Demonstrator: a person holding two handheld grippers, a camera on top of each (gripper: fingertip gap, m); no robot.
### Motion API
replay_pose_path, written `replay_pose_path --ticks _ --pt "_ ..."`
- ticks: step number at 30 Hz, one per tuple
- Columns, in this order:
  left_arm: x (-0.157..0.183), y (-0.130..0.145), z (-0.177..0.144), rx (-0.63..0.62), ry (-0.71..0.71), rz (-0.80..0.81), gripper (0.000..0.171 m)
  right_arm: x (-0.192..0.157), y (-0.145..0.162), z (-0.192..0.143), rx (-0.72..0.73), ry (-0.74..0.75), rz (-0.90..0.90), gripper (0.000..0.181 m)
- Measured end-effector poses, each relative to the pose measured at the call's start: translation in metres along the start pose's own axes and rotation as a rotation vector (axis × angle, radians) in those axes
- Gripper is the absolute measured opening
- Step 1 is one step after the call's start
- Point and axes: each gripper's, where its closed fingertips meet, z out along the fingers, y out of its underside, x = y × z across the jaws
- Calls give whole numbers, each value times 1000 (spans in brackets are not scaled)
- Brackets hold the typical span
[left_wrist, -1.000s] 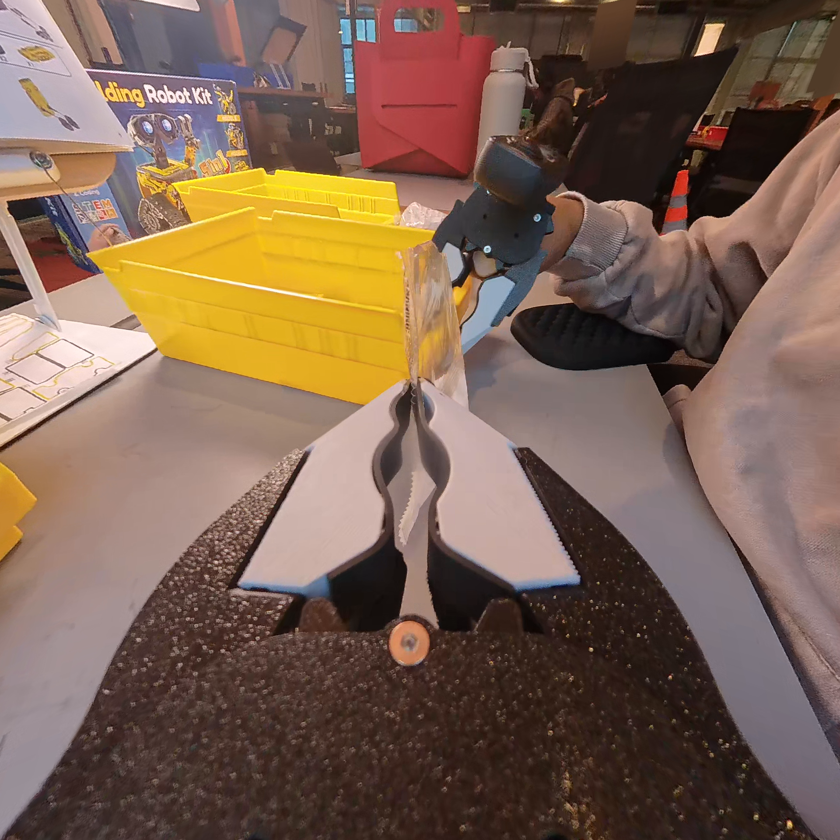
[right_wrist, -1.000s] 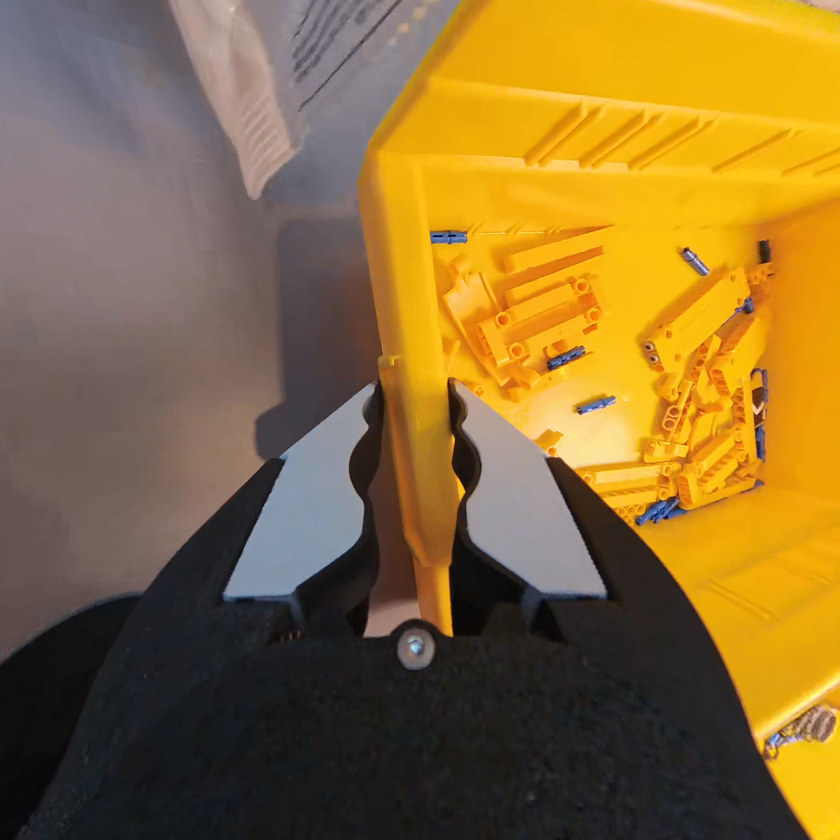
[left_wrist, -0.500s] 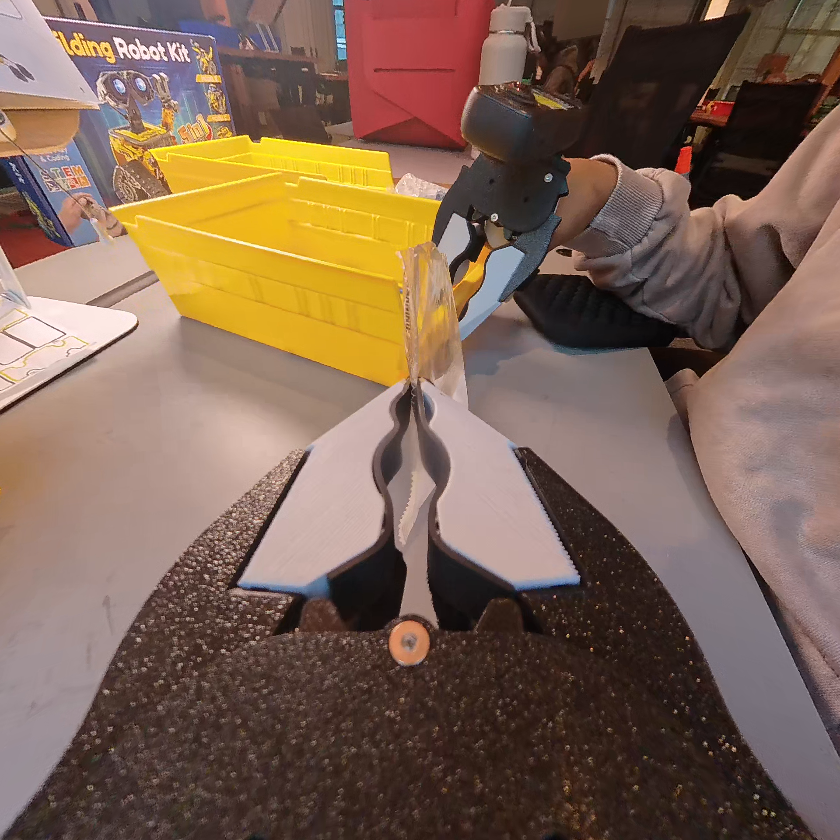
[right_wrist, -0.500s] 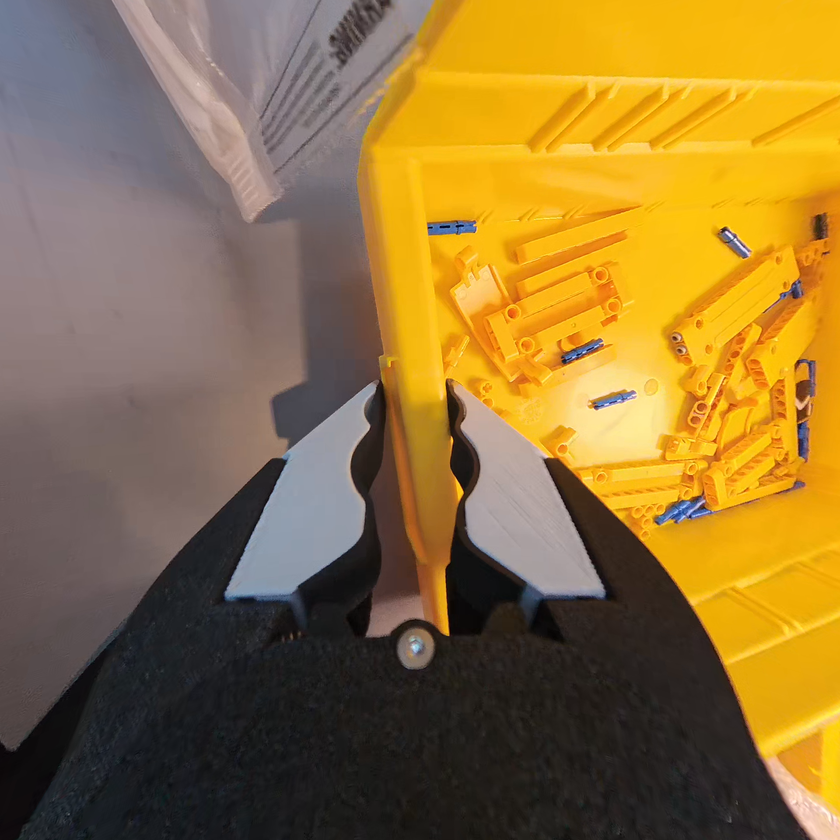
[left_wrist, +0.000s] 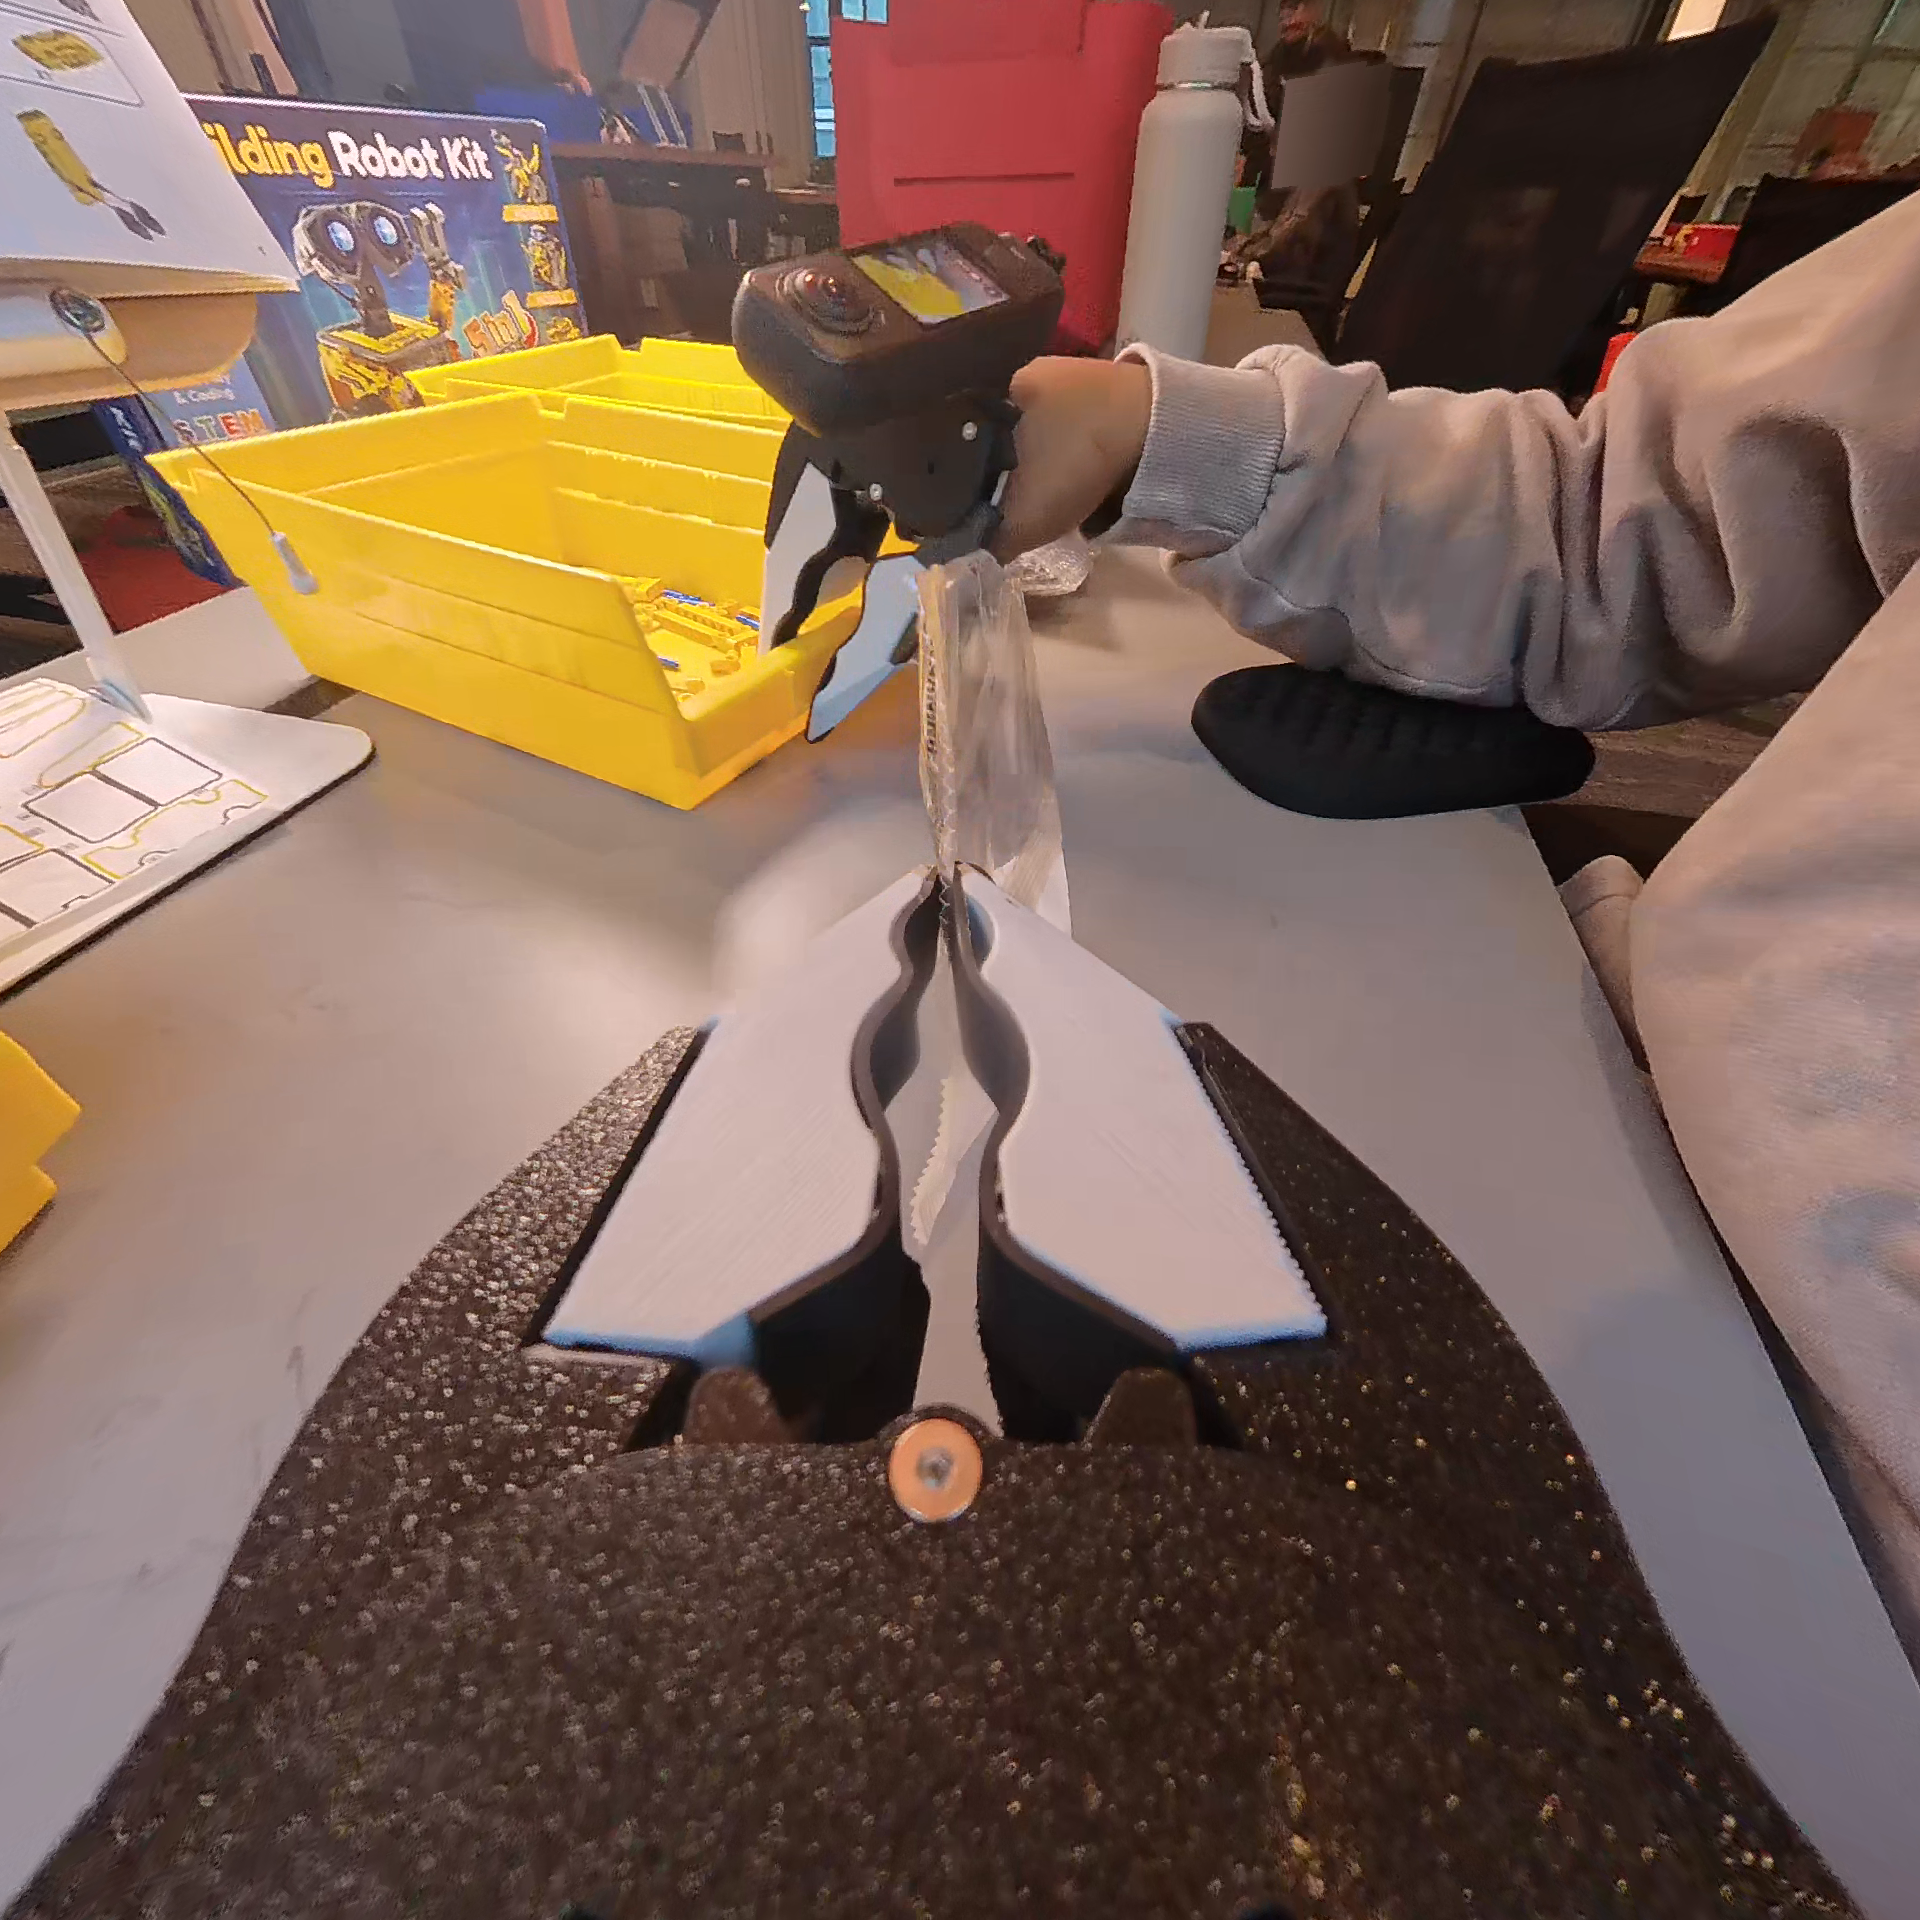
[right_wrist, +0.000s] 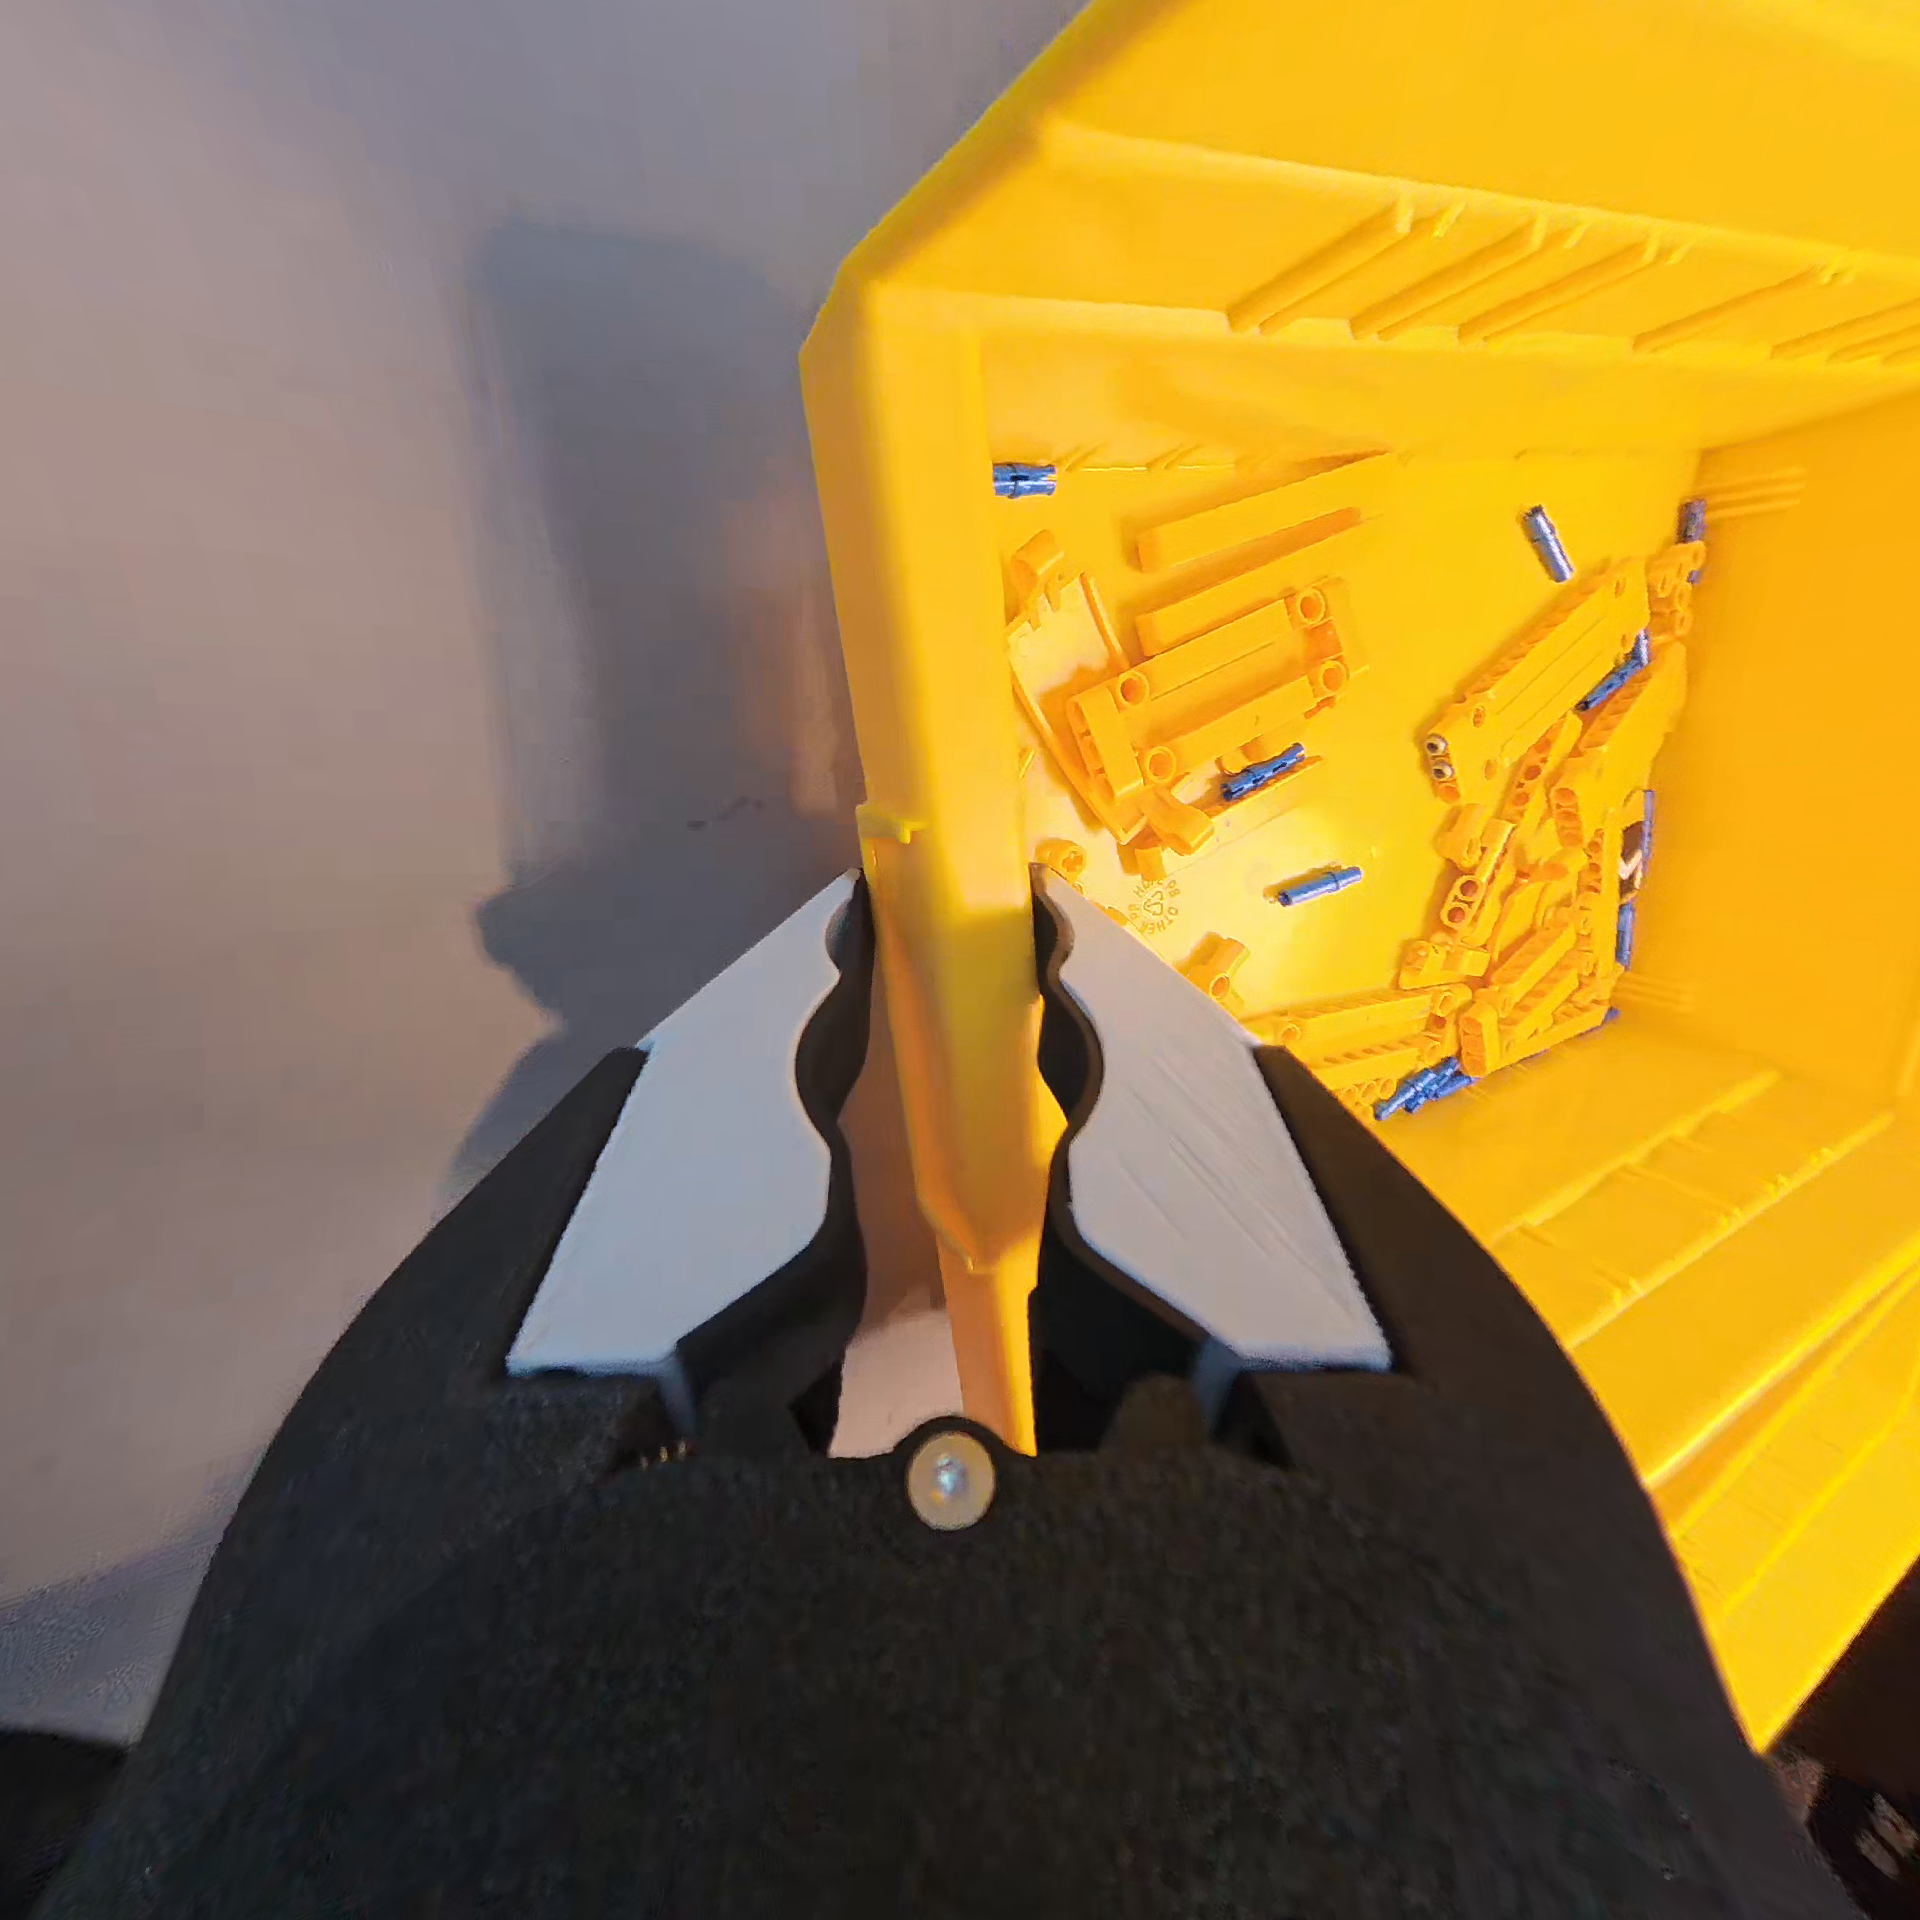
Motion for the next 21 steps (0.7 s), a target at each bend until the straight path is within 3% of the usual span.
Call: replay_pose_path --ticks 4,8,11,15,18,21 --pt "-11 -1 -2 14 -62 -3 0 39 -6 6 38 222 26 38" --pt "-25 0 -5 9 -157 8 0 22 -30 -36 307 156 148 55" --pt "-35 1 -7 6 -219 14 0 15 -31 -81 488 81 268 62" --pt "-40 1 -9 17 -243 -6 0 52 18 -125 514 146 359 58" --pt "-43 1 -10 23 -250 -20 0 103 77 -138 395 257 339 53" --pt "-45 1 -11 24 -259 -26 0 141 133 -124 232 242 266 54"
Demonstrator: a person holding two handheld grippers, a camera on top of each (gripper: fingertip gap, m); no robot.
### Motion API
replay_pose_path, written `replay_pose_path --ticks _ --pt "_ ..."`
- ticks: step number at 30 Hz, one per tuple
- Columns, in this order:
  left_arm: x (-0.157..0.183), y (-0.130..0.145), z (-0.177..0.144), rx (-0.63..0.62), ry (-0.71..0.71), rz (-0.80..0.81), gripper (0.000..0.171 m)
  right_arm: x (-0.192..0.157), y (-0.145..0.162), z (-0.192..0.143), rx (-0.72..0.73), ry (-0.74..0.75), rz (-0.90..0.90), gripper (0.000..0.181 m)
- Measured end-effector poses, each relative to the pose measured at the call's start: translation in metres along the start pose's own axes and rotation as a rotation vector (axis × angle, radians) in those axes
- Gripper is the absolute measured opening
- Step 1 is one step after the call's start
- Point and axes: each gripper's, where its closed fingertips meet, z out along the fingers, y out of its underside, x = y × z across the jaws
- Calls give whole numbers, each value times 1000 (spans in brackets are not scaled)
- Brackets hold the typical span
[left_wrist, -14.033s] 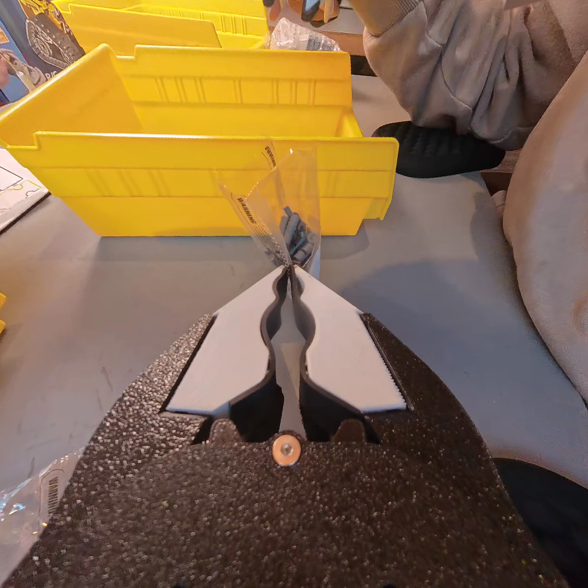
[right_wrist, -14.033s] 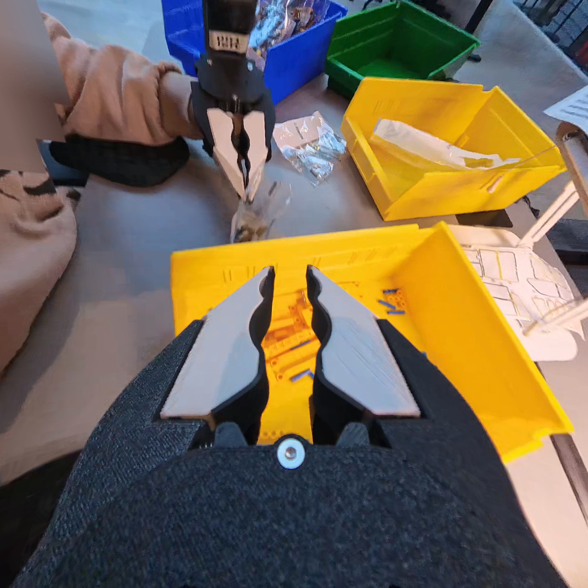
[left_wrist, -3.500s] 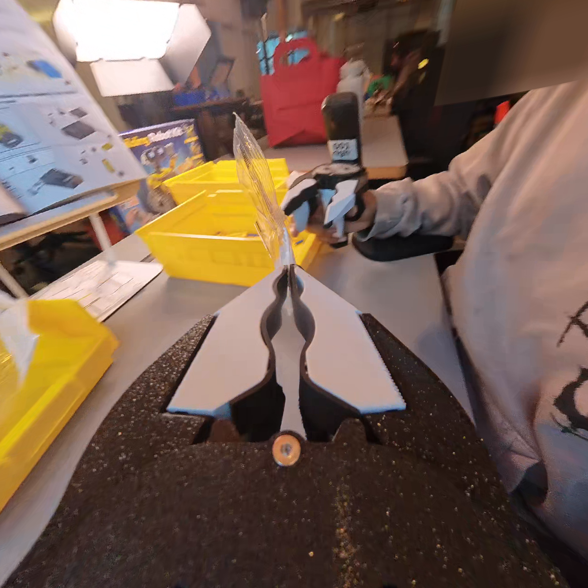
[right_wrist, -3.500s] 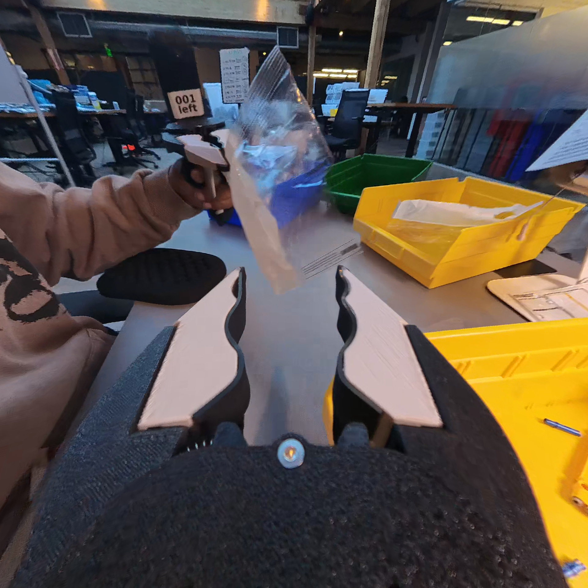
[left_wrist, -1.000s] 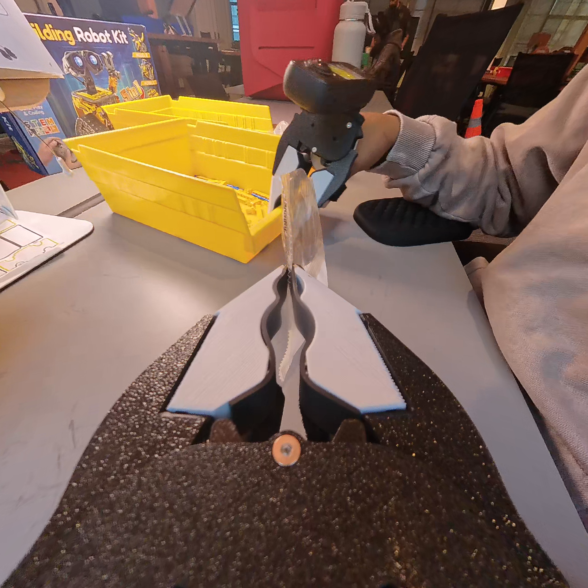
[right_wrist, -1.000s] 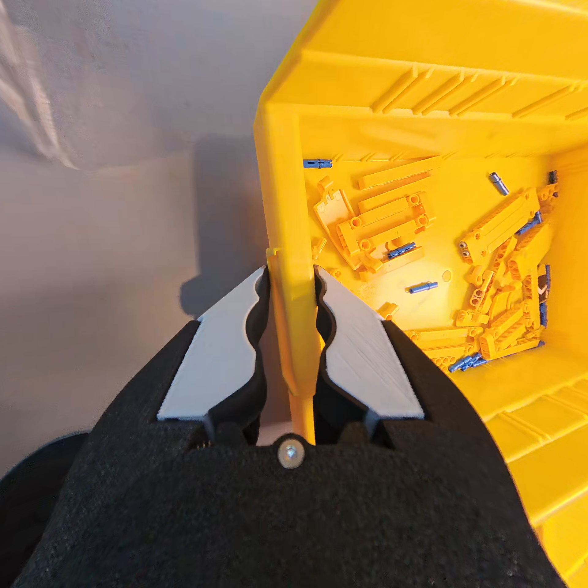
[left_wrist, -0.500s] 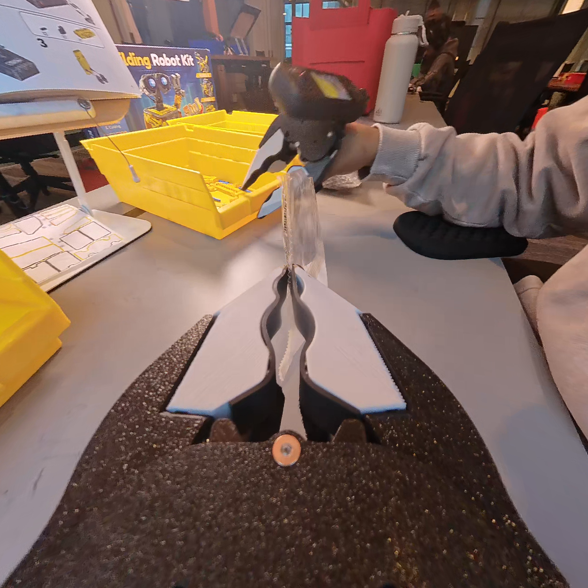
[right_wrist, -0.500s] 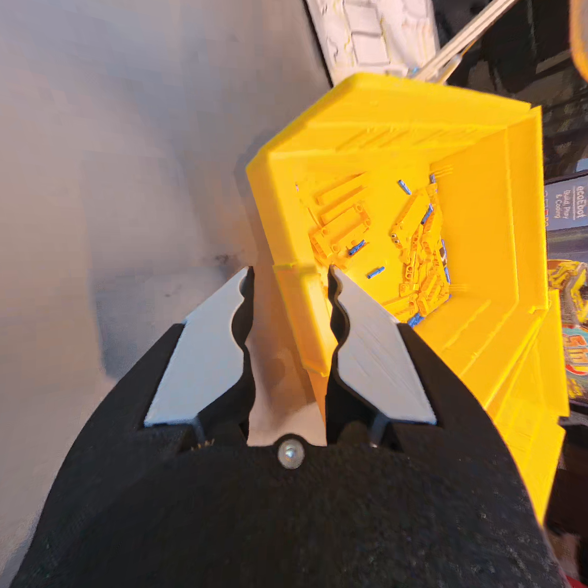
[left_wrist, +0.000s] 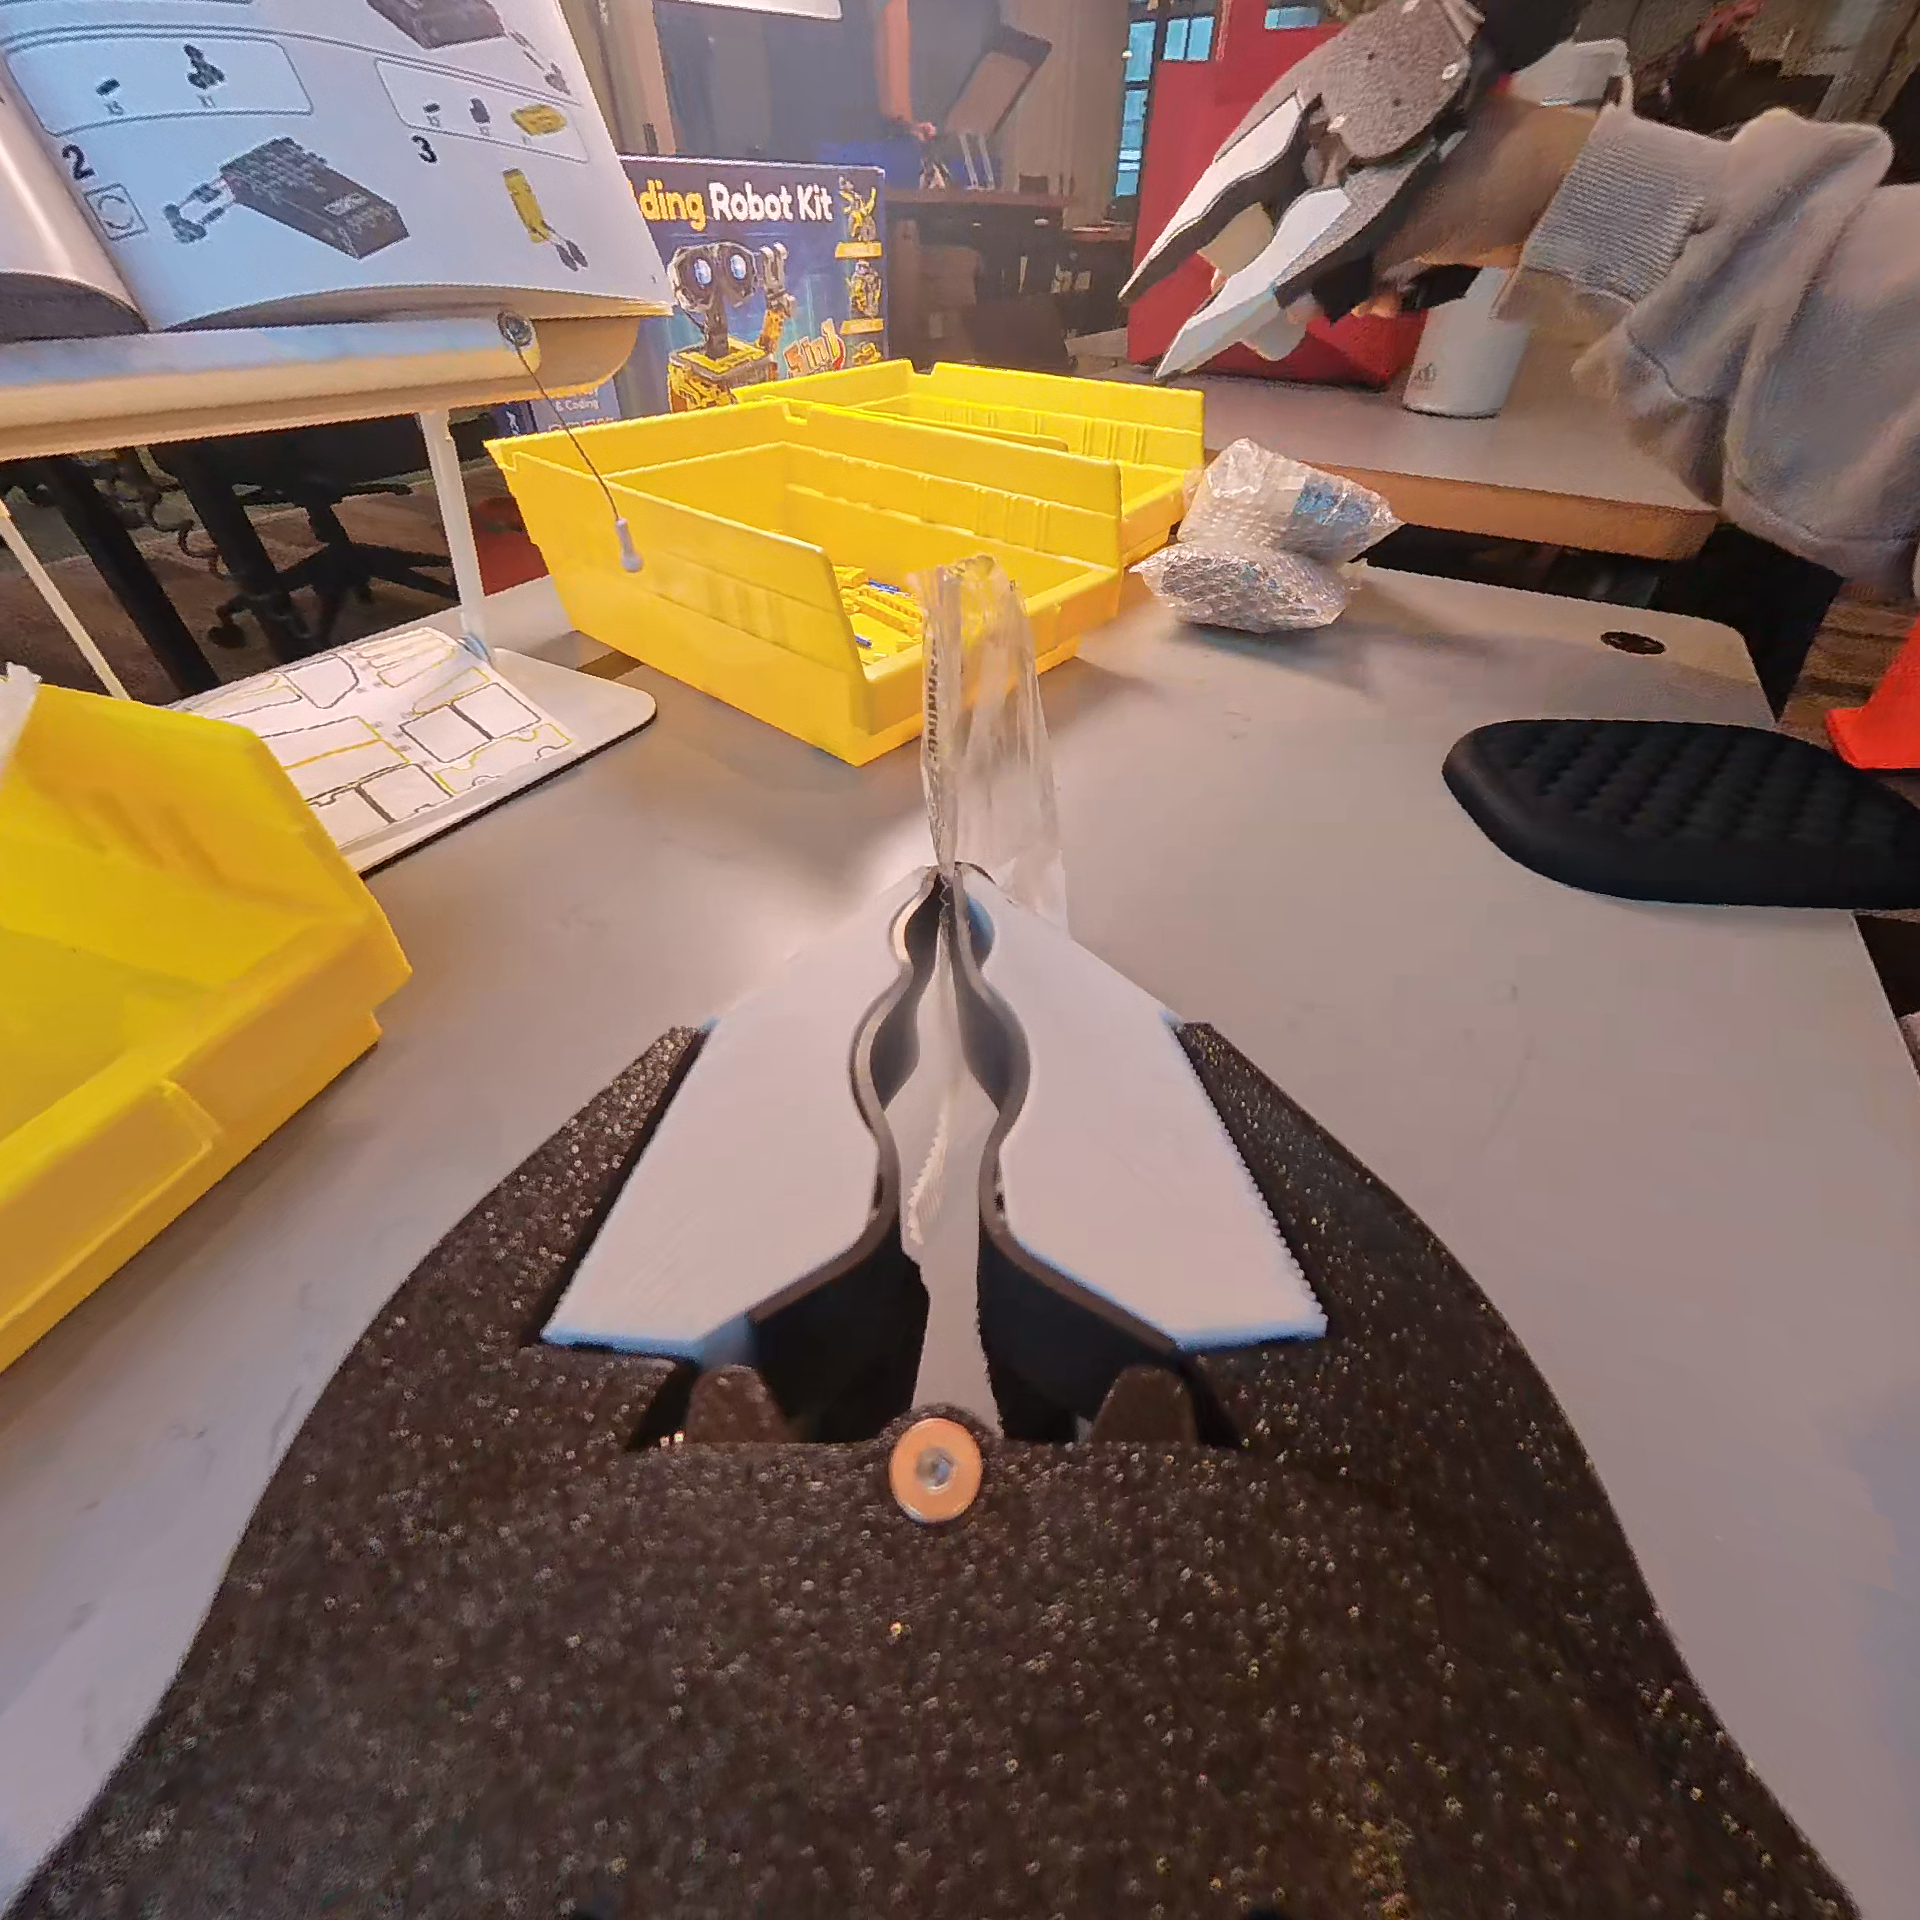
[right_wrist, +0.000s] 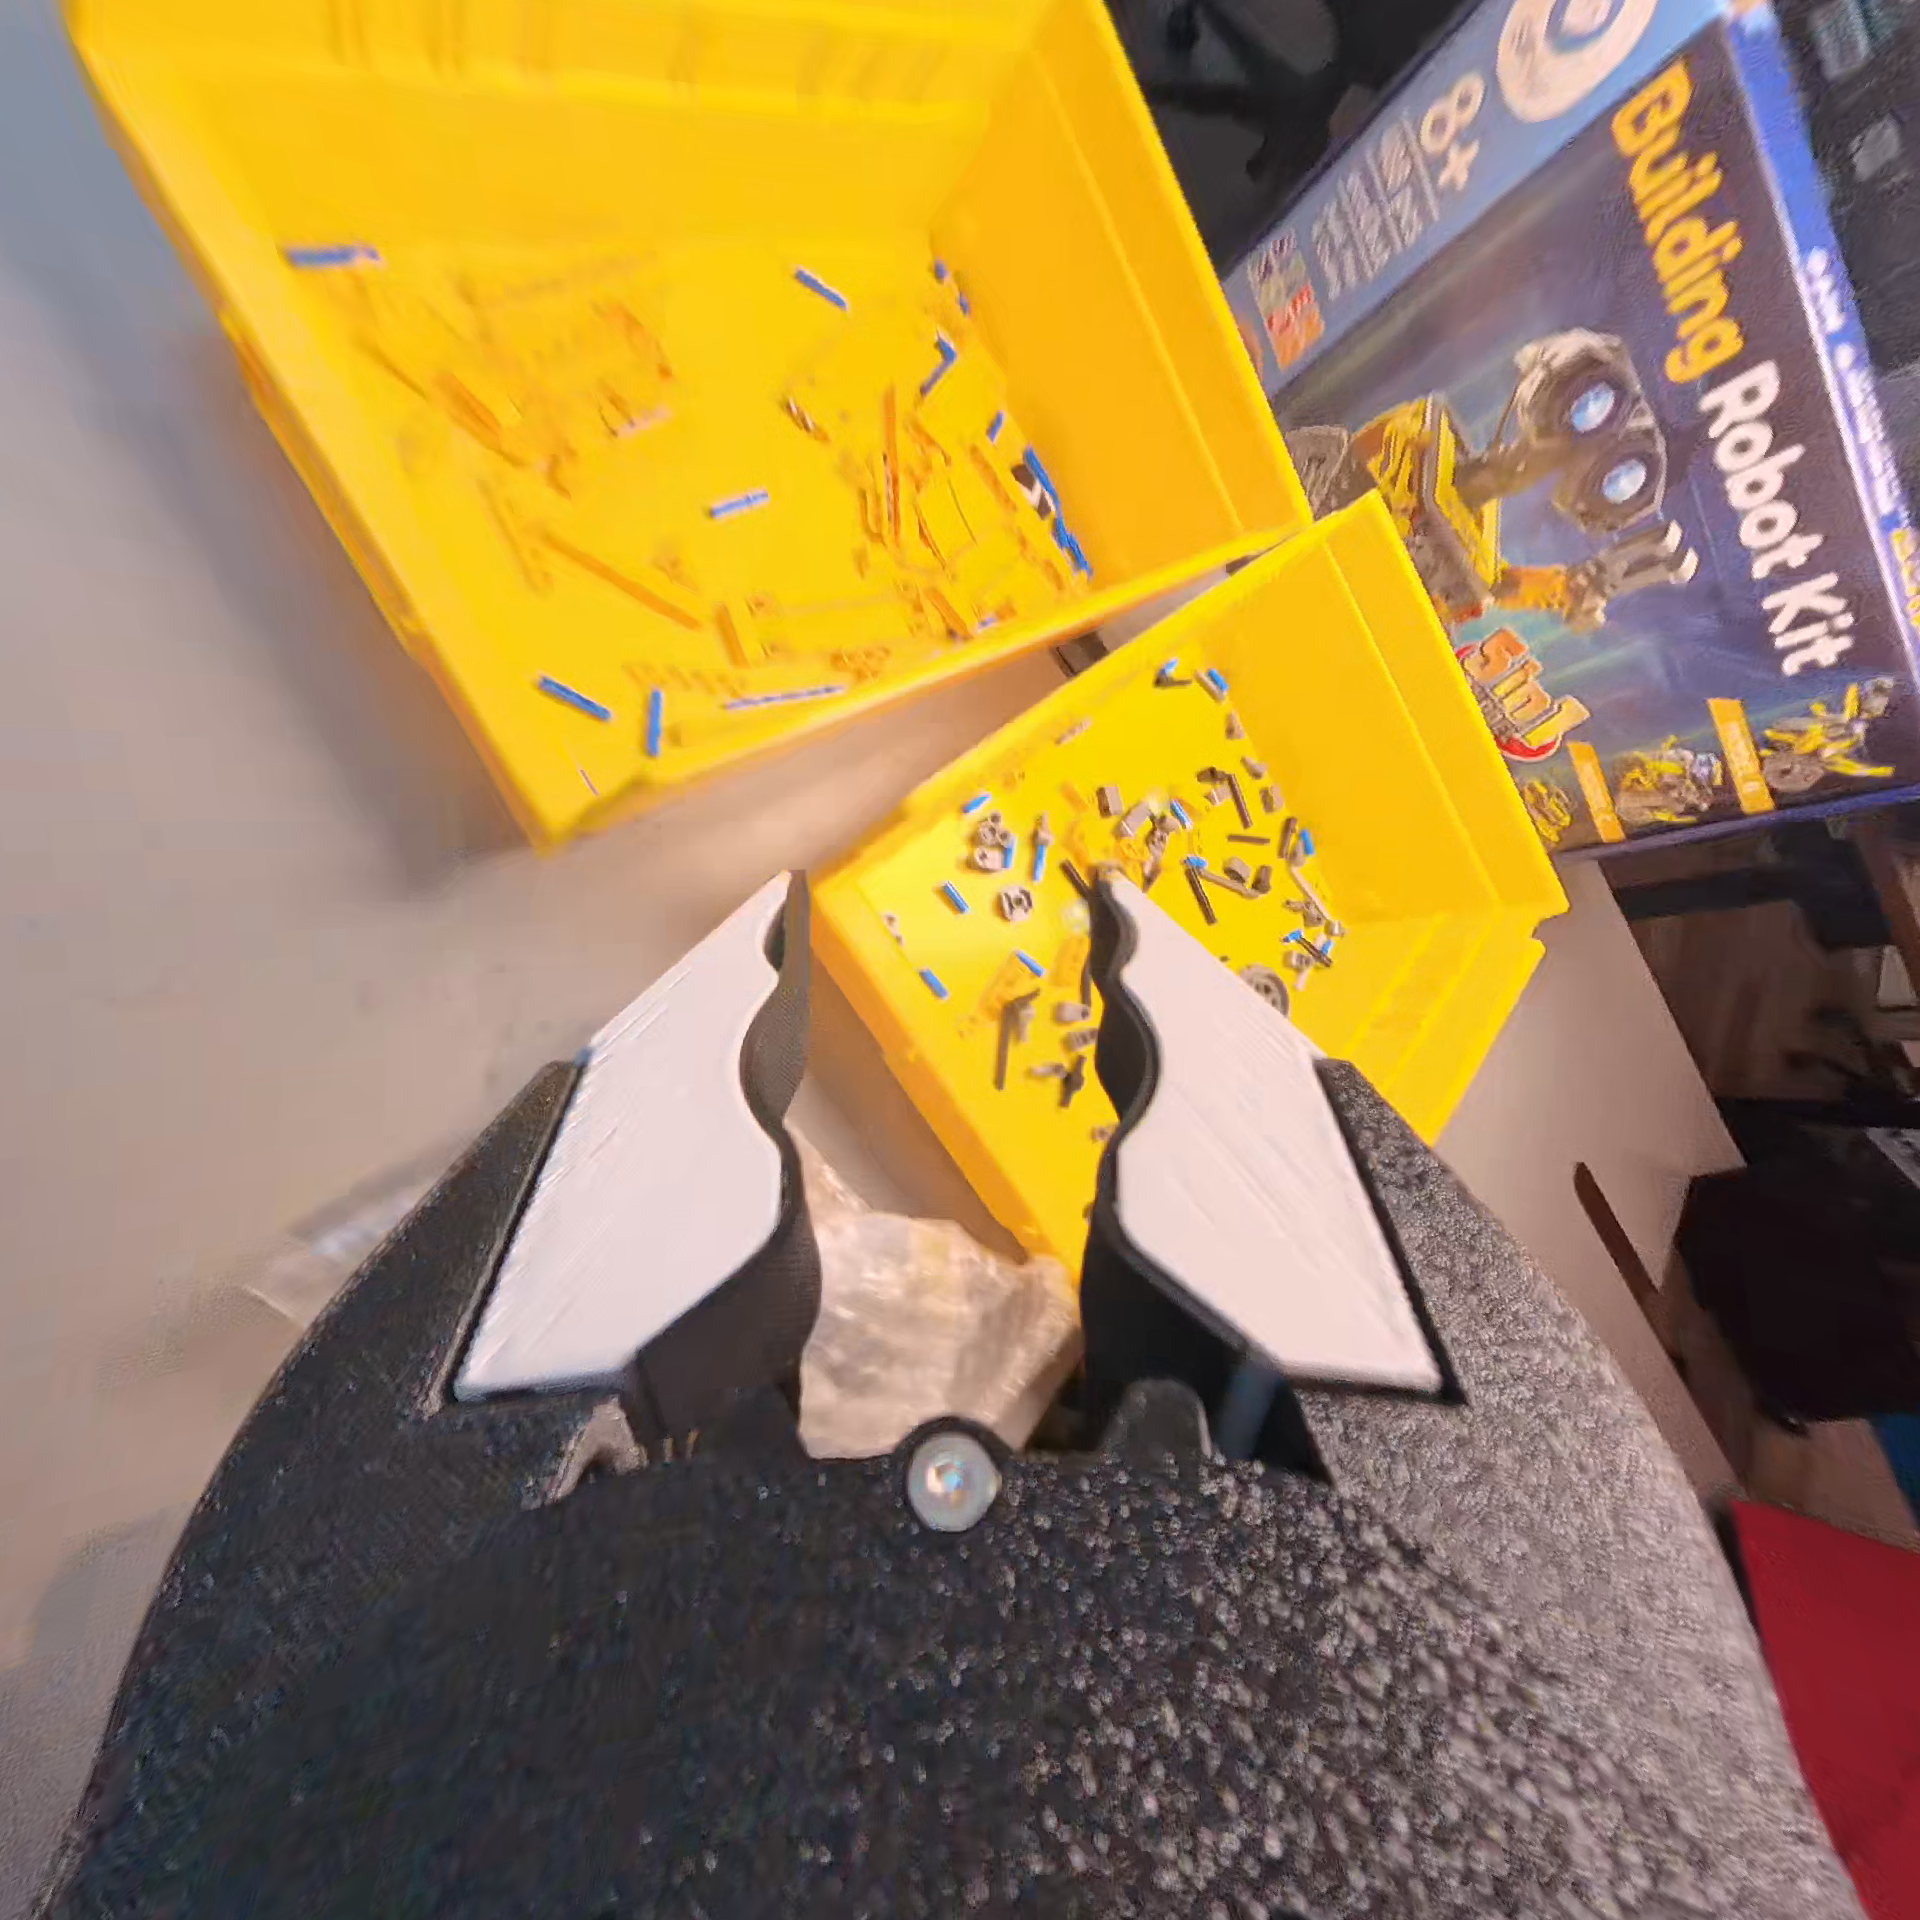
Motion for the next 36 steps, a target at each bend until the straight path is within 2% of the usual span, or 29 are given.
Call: replay_pose_path --ticks 2,7,13,15,18,20,23,27,32,36 --pt "-2 1 0 -1 -7 -3 0 12 28 15 -90 -74 -35 56" --pt "-6 5 0 -6 -20 -15 0 11 78 54 -281 -218 -114 59" --pt "-6 8 2 1 1 -40 0 -8 106 95 -392 -340 -187 54" --pt "-6 8 3 2 3 -40 0 -16 110 100 -408 -392 -210 46" --pt "-7 8 3 6 6 -43 0 -27 112 101 -425 -451 -243 23" --pt "-7 8 3 8 7 -43 0 -28 111 101 -436 -449 -262 22" --pt "-8 8 3 9 3 -42 0 -22 97 93 -413 -454 -230 22" --pt "-8 4 1 24 -4 -35 0 -5 65 64 -384 -454 -192 24" --pt "-9 -11 -8 80 -23 -10 0 -6 27 9 -340 -459 -190 24" --pt "-9 -20 -13 115 -21 -15 0 -20 17 -40 -334 -448 -209 24"
